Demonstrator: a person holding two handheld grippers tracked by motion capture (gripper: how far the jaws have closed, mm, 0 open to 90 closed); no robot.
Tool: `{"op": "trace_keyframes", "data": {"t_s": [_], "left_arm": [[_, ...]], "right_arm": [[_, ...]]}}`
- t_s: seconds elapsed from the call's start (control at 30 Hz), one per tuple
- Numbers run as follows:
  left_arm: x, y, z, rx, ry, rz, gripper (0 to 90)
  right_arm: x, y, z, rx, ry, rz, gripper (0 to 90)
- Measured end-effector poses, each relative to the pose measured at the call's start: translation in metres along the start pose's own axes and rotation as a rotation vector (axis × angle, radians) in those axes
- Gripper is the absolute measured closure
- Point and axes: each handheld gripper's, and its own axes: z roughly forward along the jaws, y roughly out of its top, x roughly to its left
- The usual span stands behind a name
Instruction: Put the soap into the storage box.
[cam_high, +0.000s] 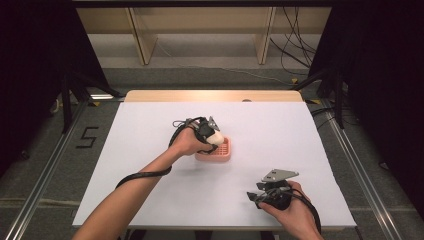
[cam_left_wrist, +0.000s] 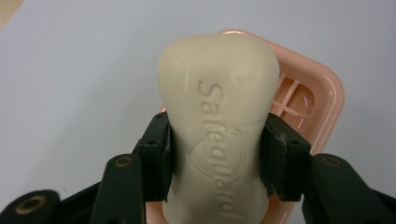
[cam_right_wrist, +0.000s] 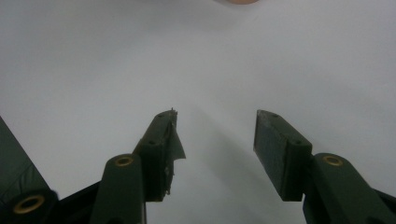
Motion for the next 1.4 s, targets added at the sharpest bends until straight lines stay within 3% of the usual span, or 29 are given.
{"op": "trace_keyframes", "data": {"t_s": [0.6, 0.73, 0.83, 1.0, 1.03, 1.07, 1.4], "left_arm": [[0.001, 0.001, 0.004, 0.017, -0.024, -0.006, 46.3], [0.001, 0.003, -0.005, -0.023, -0.032, -0.028, 46.5], [0.003, 0.003, -0.011, -0.017, -0.025, -0.011, 46.3], [0.002, 0.000, -0.025, -0.049, -0.019, -0.036, 45.5], [0.001, -0.003, -0.031, -0.063, -0.021, -0.069, 44.3], [0.001, -0.003, -0.031, -0.063, -0.021, -0.069, 44.1], [-0.007, -0.027, -0.064, -0.060, -0.025, -0.100, 42.9]], "right_arm": [[0.001, 0.001, -0.001, -0.003, -0.006, -0.007, 49.8], [0.002, 0.000, -0.001, -0.007, -0.008, -0.007, 49.8], [0.001, 0.001, -0.001, -0.006, -0.009, -0.007, 49.8], [0.001, 0.000, -0.001, -0.006, -0.010, -0.007, 49.7], [0.000, 0.000, 0.000, -0.006, -0.012, -0.010, 49.7], [0.000, 0.000, 0.000, -0.006, -0.012, -0.010, 49.7], [0.000, -0.001, 0.000, -0.004, -0.015, -0.006, 49.5]]}}
